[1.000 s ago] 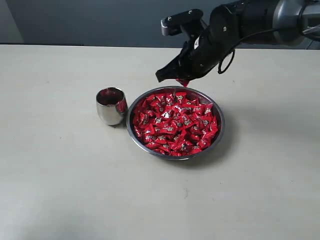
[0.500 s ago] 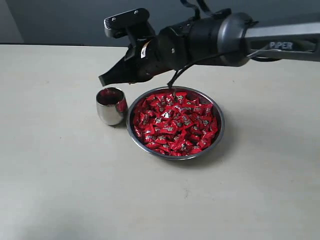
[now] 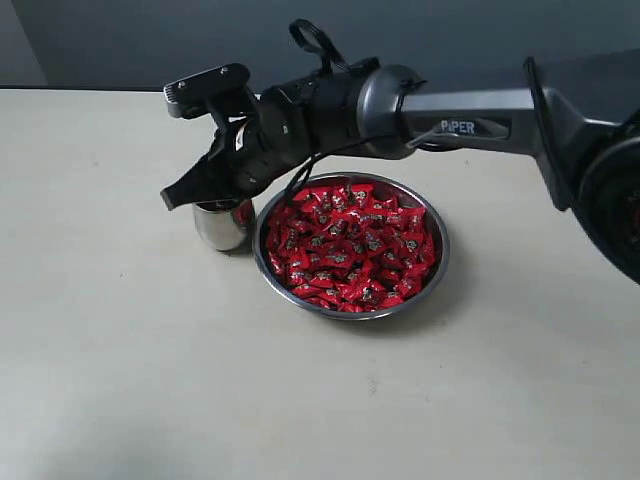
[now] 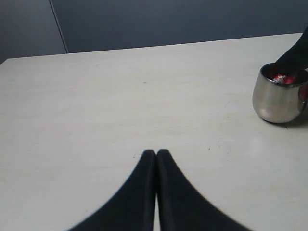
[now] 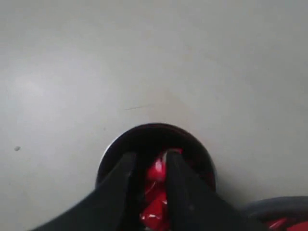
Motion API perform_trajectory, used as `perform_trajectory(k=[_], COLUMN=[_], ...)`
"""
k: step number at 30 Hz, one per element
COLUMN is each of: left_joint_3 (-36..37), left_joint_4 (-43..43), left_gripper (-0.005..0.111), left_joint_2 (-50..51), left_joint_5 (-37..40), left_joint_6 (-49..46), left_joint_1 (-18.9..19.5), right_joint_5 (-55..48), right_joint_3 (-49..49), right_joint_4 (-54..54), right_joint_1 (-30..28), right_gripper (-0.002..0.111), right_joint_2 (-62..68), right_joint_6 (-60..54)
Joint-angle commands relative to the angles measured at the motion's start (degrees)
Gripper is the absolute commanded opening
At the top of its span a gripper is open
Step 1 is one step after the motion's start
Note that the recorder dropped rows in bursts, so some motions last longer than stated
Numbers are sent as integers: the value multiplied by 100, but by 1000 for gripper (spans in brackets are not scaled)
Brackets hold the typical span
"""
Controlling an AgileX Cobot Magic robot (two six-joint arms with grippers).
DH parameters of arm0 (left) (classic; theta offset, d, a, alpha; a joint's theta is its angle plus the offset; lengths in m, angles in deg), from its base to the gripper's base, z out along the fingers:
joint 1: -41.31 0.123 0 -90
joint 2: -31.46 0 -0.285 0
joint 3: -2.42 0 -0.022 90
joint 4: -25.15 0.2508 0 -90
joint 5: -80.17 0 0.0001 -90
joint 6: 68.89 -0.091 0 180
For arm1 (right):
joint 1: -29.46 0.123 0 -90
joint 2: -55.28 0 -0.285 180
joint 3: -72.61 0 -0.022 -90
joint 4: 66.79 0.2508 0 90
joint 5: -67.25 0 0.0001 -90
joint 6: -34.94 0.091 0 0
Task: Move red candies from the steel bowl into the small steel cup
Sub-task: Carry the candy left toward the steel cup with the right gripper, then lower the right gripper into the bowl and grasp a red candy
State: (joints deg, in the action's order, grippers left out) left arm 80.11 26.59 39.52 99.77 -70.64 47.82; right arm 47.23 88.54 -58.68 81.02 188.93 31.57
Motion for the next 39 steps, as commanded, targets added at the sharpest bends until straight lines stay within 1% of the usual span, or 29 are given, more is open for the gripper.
perform_trajectory(k=[1,4,6,8,11,18,24,30,39], left_joint_3=[-48,-48,-48,-48,-48,-48,-48,-48,-48], left_joint_4=[11,11,11,11,11,11,11,11,11], left_gripper=[0,0,0,0,0,0,0,0,0], left_joint_2=[-27,-27,-27,-27,-27,-27,-27,-27,-27], left_joint_5=[-28,-28,-28,-28,-28,-28,-28,-28,-28], left_joint_6=[7,7,7,7,7,7,7,7,7], left_joint_1=[-31,-31,-31,-31,-31,-31,-31,-31,-31], right_joint_5=[-224,-554,-1021,-1562,-1882,-1731,-1322,-1732,-1675], right_joint_3=[66,83,83,83,-6,-871,-1462,-1657,-1912], right_joint_4=[-164,-305,-811,-1173,-1202,-1161,-901,-880,-916], right_joint_1=[-18,-18,-28,-169,-451,-1076,-1382,-1347,-1266], right_gripper=[43,43,42,42,42,42,42,42,42], right_joint_2=[-132,-477,-803,-1068,-1227,-1358,-1334,-1334,-1334], right_joint_6=[-142,-142,-88,157,205,205,205,162,144])
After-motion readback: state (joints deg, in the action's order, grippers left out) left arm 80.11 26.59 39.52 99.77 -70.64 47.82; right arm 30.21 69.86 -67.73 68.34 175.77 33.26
